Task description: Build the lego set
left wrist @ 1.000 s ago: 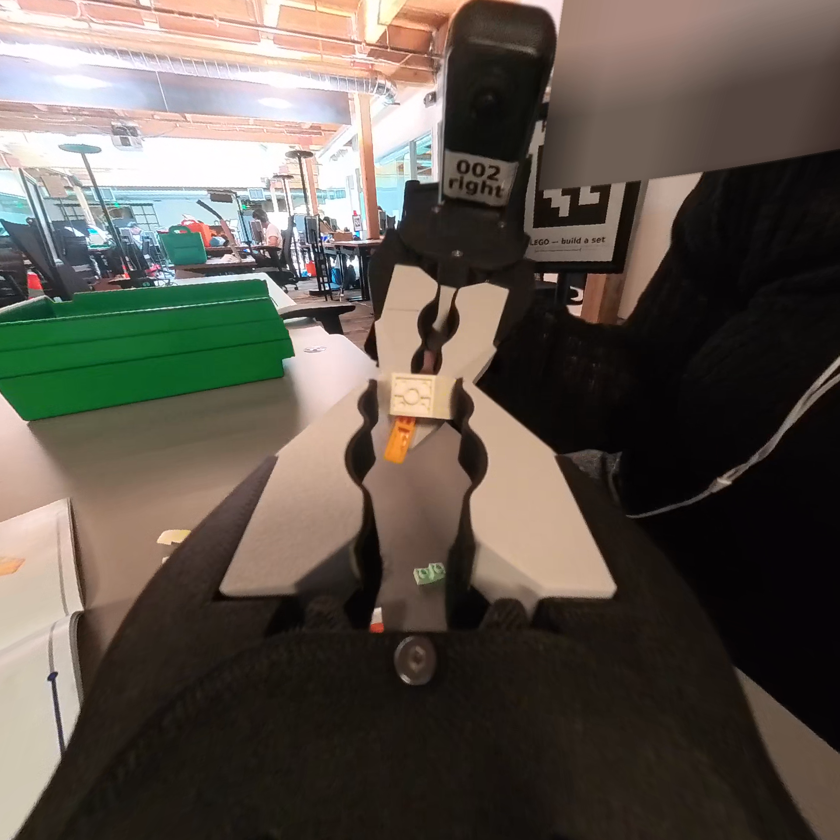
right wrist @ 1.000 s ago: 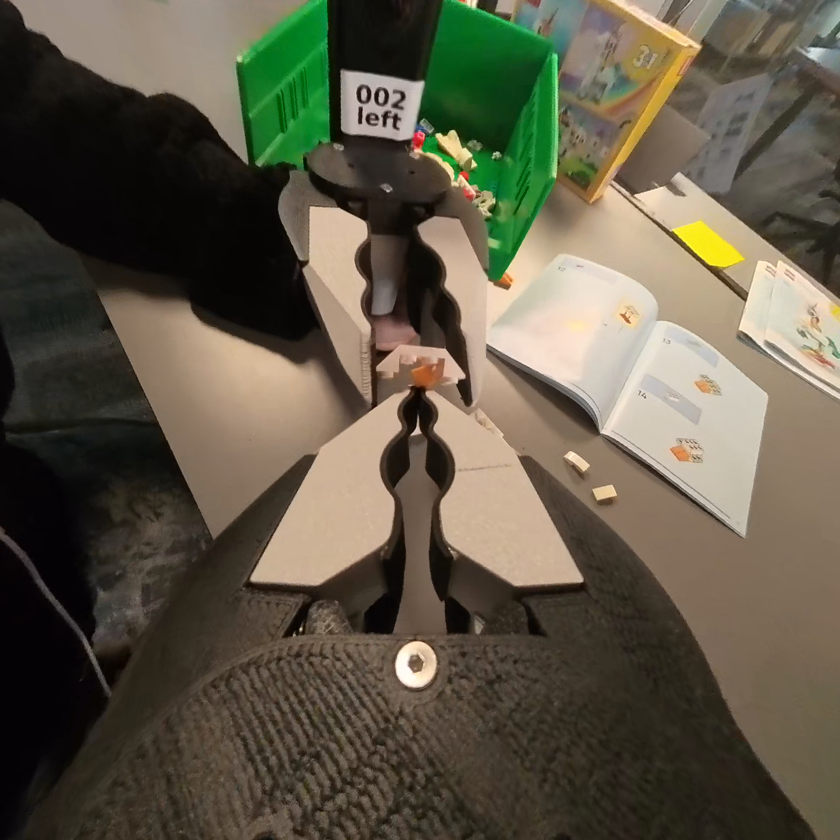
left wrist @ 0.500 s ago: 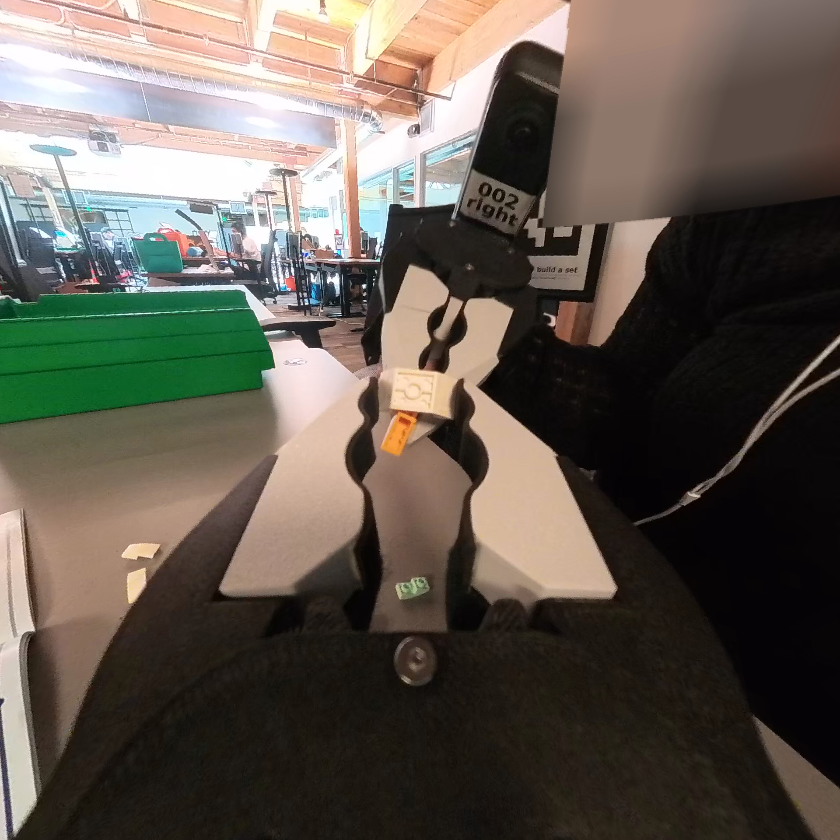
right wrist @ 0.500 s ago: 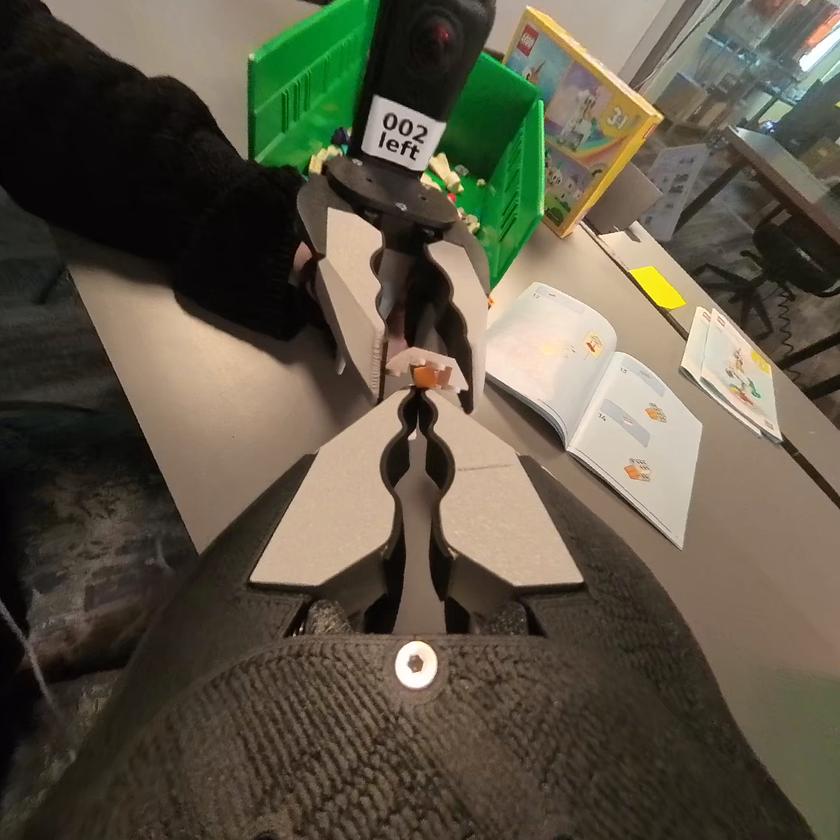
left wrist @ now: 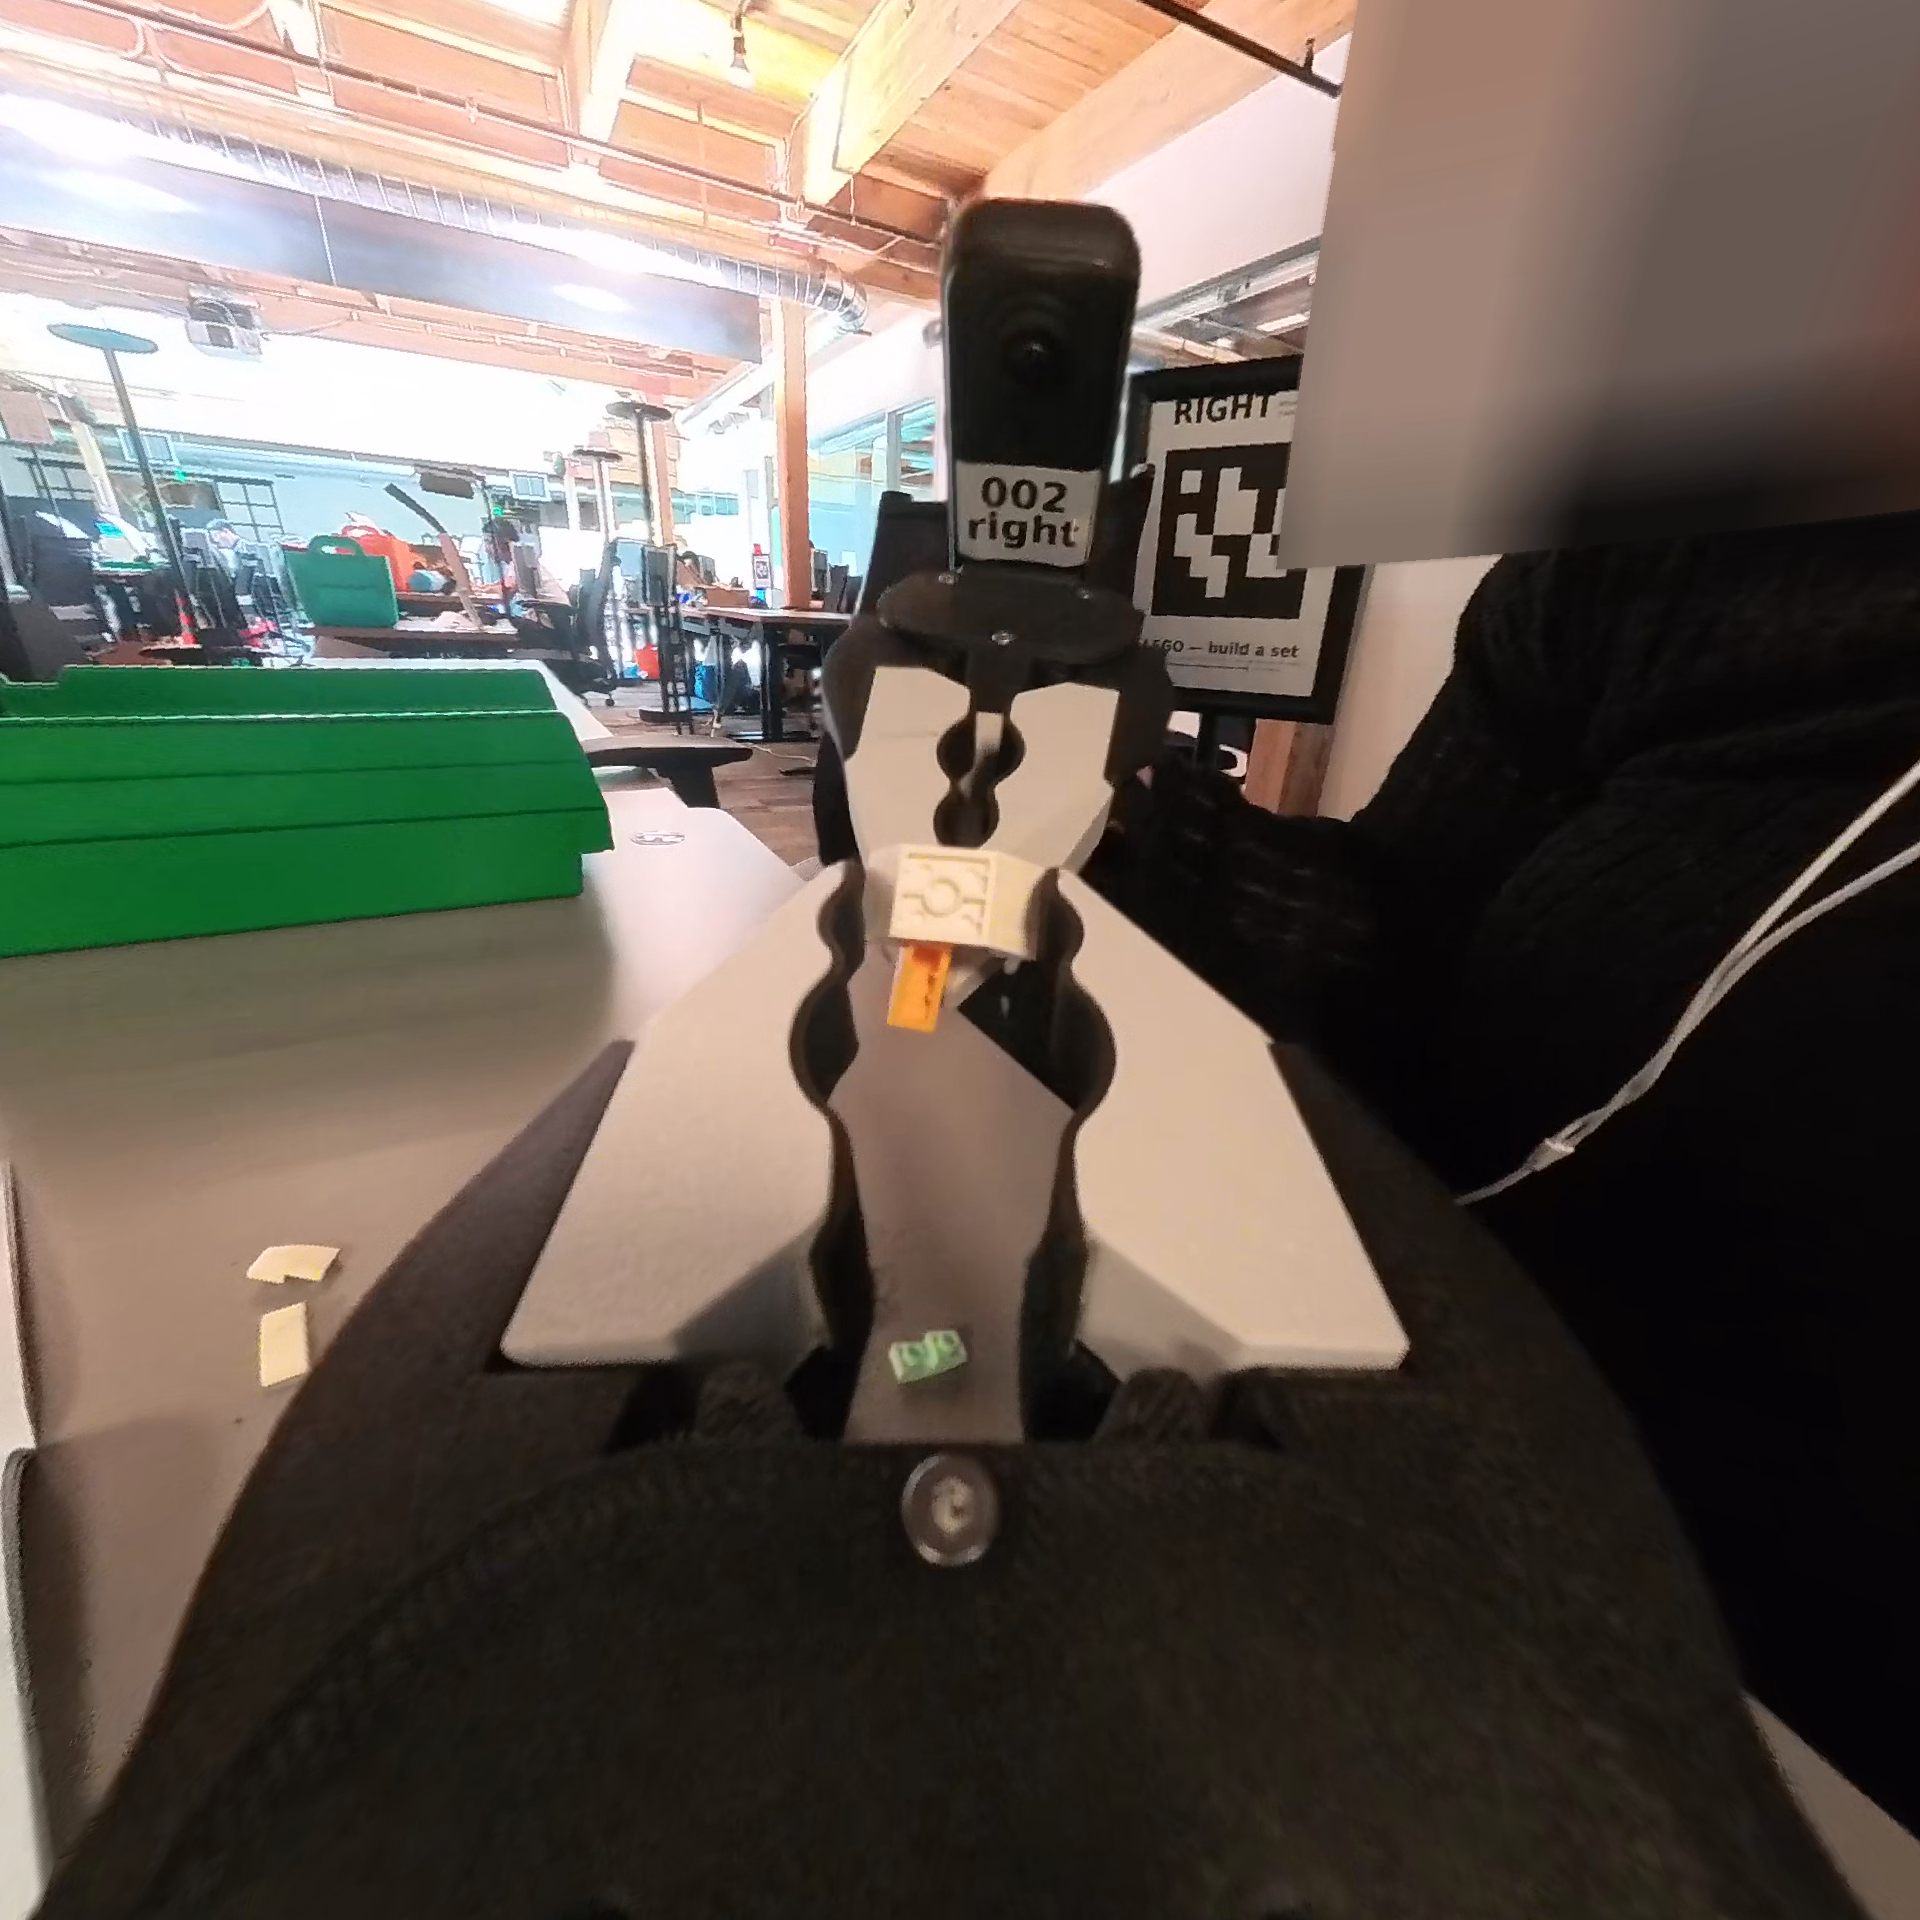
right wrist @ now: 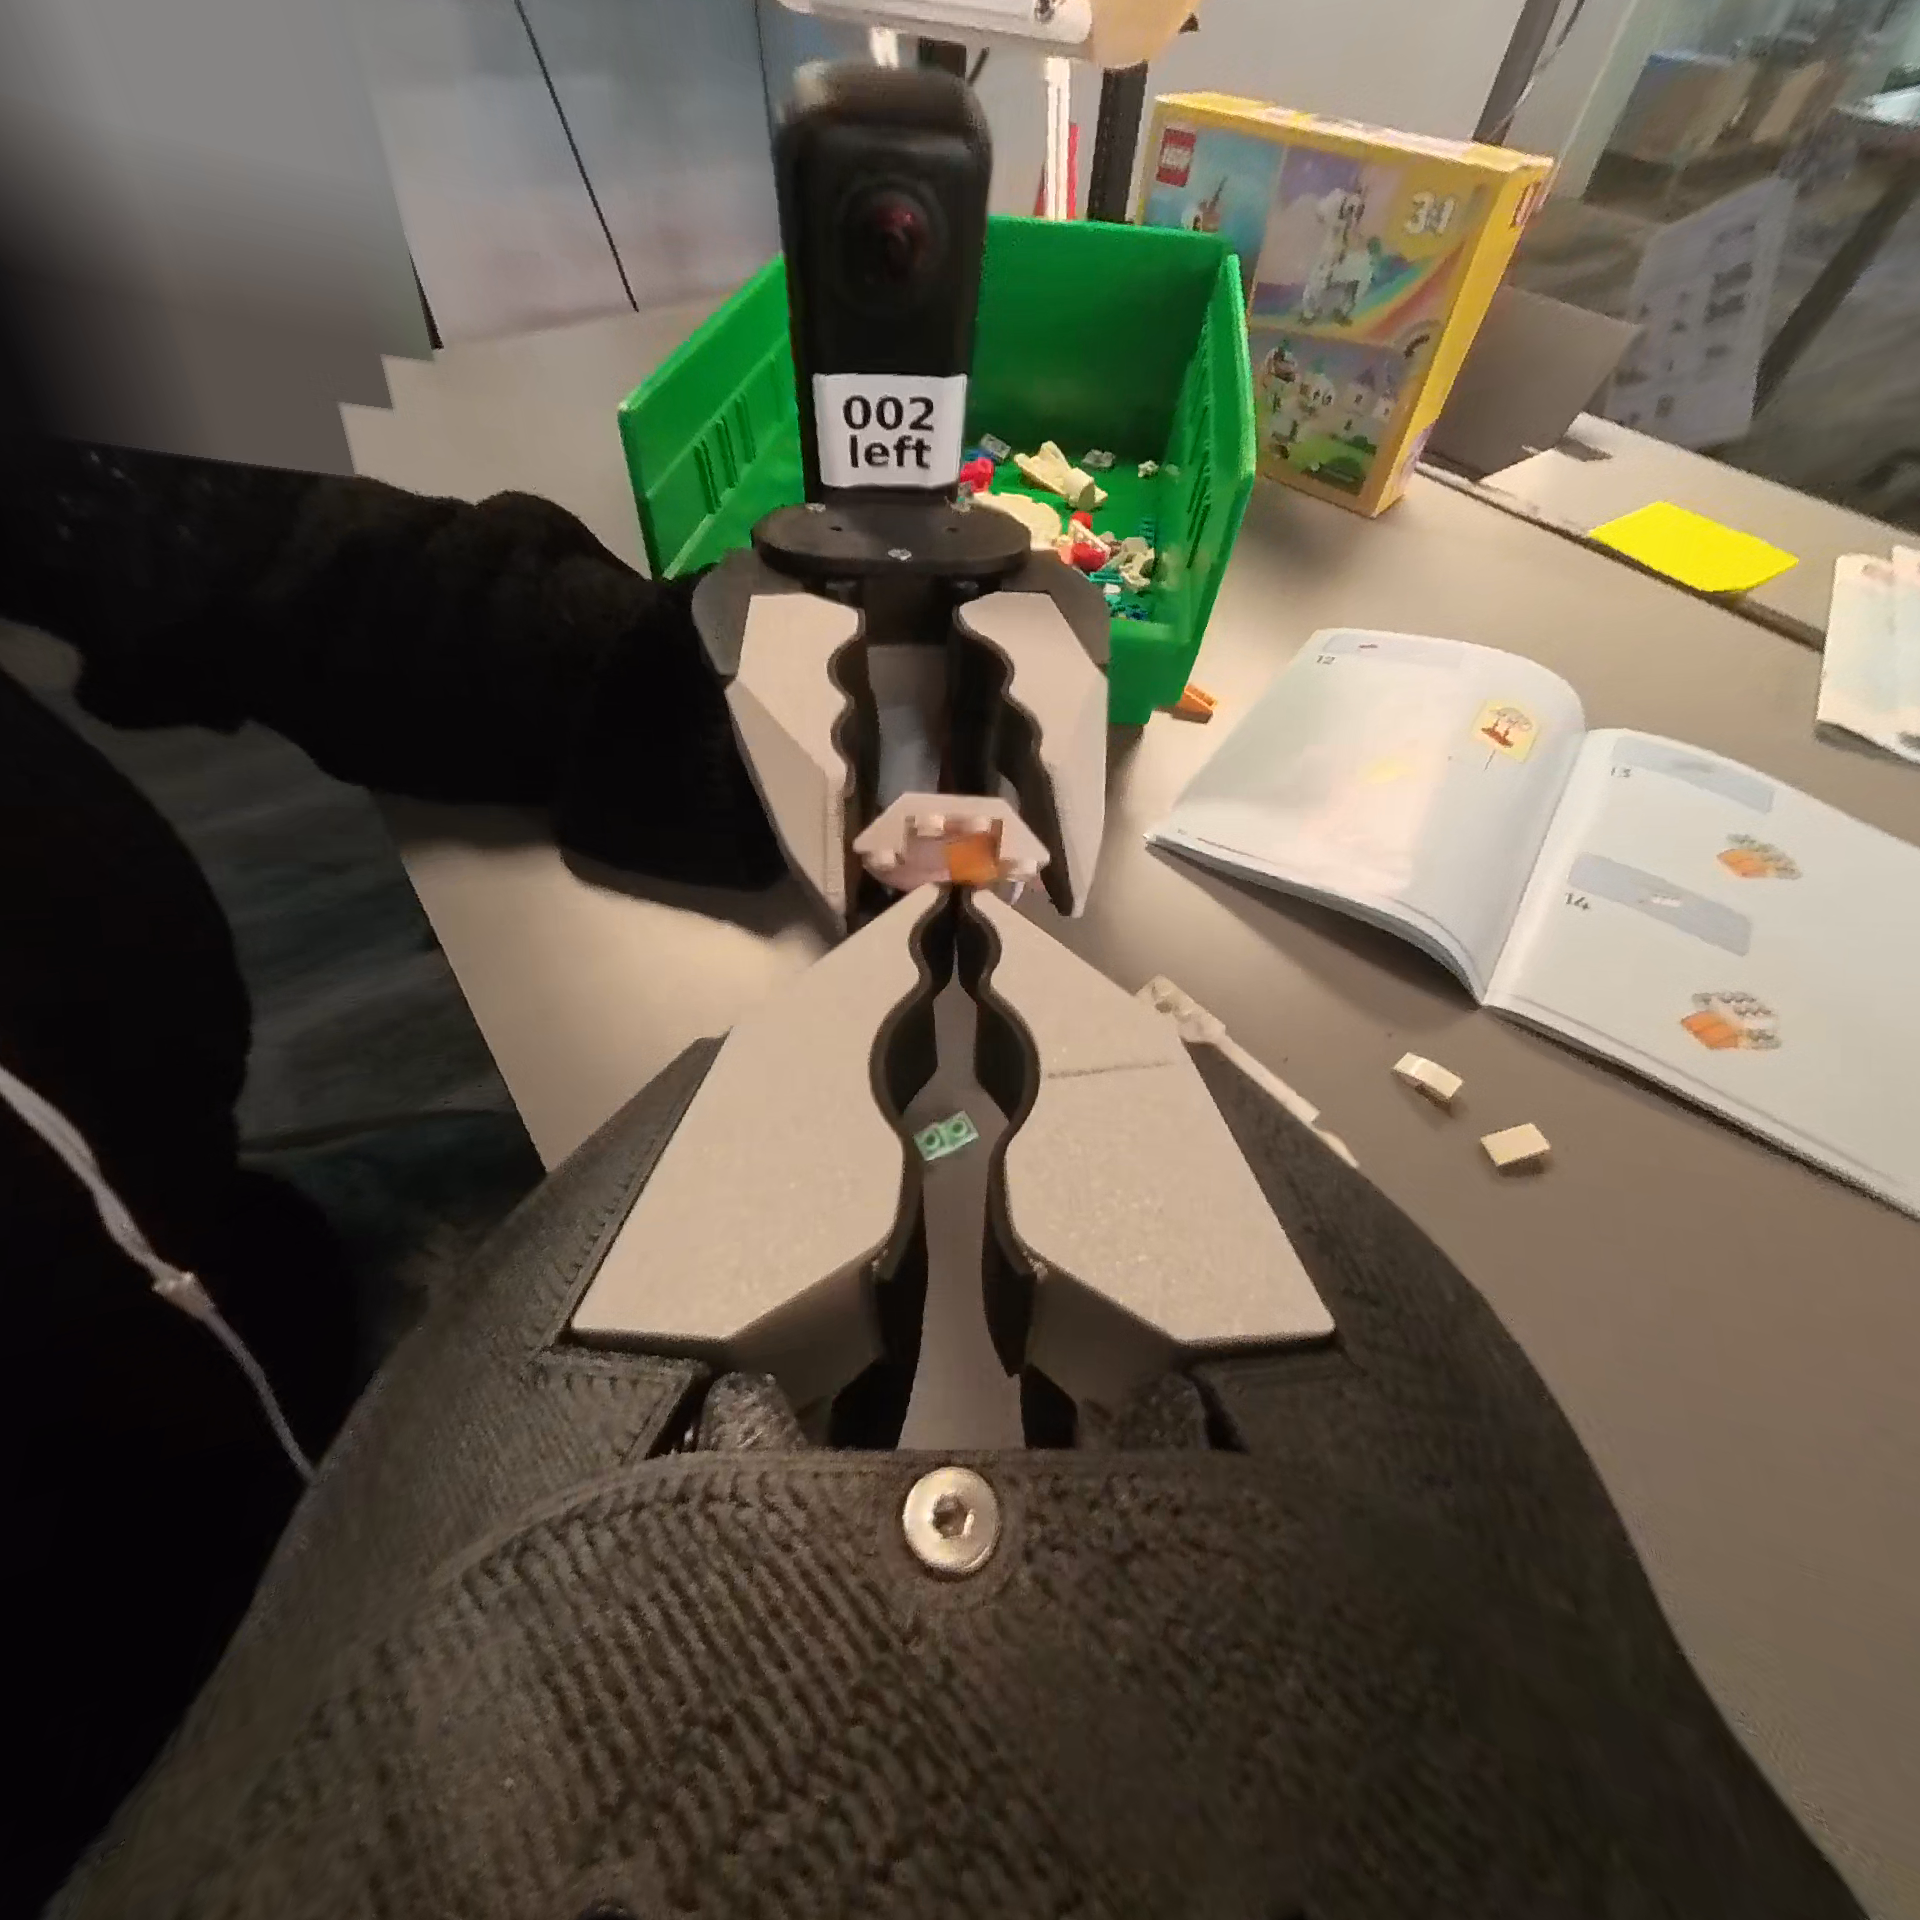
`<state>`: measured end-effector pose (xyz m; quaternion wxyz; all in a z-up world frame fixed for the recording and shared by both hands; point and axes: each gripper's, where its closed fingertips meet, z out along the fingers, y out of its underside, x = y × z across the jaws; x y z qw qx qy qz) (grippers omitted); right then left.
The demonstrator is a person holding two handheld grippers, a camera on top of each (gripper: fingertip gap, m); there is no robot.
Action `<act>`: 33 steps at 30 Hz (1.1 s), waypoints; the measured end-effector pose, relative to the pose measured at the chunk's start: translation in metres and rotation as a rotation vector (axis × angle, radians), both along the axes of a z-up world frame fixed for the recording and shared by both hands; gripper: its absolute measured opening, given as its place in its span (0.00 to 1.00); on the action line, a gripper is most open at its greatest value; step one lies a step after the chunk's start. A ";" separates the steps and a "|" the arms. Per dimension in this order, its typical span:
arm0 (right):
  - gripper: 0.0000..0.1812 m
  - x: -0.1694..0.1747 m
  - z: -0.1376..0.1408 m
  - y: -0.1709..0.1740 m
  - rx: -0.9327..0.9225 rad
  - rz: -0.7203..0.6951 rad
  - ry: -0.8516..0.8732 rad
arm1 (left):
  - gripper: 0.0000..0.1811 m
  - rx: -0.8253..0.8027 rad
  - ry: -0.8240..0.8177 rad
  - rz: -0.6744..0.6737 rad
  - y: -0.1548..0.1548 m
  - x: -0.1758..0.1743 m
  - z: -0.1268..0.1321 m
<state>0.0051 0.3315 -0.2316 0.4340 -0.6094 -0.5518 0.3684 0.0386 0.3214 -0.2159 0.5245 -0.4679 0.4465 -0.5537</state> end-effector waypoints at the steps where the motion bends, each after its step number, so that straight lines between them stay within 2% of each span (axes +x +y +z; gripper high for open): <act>1: 0.00 0.000 -0.001 0.000 -0.010 -0.006 -0.012 | 0.18 0.012 0.011 0.006 0.000 0.000 -0.001; 12: 0.00 0.002 0.009 0.000 0.157 0.053 -0.177 | 0.18 -0.024 -0.002 -0.020 -0.001 -0.001 0.001; 13: 0.00 0.003 0.015 0.002 0.168 0.053 -0.167 | 0.18 -0.033 -0.007 -0.020 0.000 -0.002 0.001; 14: 0.00 -0.001 0.034 0.003 0.172 0.047 -0.073 | 0.17 -0.047 0.001 -0.023 0.001 -0.002 -0.001; 15: 0.00 -0.005 0.053 0.000 0.149 0.070 0.011 | 0.17 -0.029 0.115 -0.076 -0.009 0.008 -0.015; 16: 0.00 -0.007 0.057 0.004 0.161 0.065 -0.003 | 0.18 0.034 0.212 -0.093 -0.019 0.023 -0.027; 18: 0.00 -0.006 0.046 0.018 0.238 0.024 -0.114 | 0.18 0.078 0.267 -0.066 -0.022 0.037 -0.034; 20: 0.00 -0.004 0.038 0.024 0.215 0.016 -0.117 | 0.18 0.007 0.209 -0.007 -0.008 0.028 -0.026; 22: 0.00 0.005 0.032 0.042 0.217 -0.055 -0.061 | 0.18 -0.015 0.181 0.100 0.012 0.011 -0.023; 25: 0.00 0.015 0.028 0.071 0.236 -0.183 0.137 | 0.18 -0.081 0.096 0.212 0.036 -0.004 -0.014; 28: 0.00 0.029 0.014 0.093 0.266 -0.313 0.266 | 0.18 -0.095 0.042 0.248 0.042 -0.010 -0.008; 33: 0.00 0.050 0.011 0.098 0.340 -0.444 0.355 | 0.18 -0.130 -0.024 0.258 0.046 -0.019 -0.002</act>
